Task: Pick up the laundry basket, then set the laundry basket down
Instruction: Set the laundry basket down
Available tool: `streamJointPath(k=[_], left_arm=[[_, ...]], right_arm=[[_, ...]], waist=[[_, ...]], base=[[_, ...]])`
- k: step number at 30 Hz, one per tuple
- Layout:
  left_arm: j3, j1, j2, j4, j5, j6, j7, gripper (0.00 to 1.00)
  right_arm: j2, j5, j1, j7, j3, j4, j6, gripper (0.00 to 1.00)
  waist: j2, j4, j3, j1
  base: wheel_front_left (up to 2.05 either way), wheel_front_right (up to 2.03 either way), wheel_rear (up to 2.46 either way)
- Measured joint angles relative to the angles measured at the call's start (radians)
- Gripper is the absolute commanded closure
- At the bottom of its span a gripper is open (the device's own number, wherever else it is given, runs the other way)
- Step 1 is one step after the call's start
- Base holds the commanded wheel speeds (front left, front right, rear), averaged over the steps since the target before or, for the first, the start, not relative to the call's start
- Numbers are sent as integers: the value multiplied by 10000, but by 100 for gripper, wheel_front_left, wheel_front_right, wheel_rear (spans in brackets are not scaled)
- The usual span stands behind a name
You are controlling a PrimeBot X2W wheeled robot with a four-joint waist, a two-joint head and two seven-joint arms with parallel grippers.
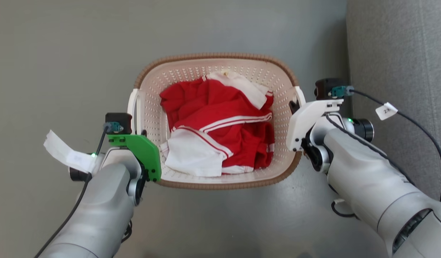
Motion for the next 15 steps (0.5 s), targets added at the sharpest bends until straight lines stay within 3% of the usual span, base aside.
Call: streamJointPath(k=[15], left_arm=[[63, -1397, 15, 44, 347, 82, -263, 100]], right_arm=[[-52, -107, -1456, -324, -59, 82, -2, 100]], waist=[[0, -117, 2125, 1]], base=[[0, 0, 0]])
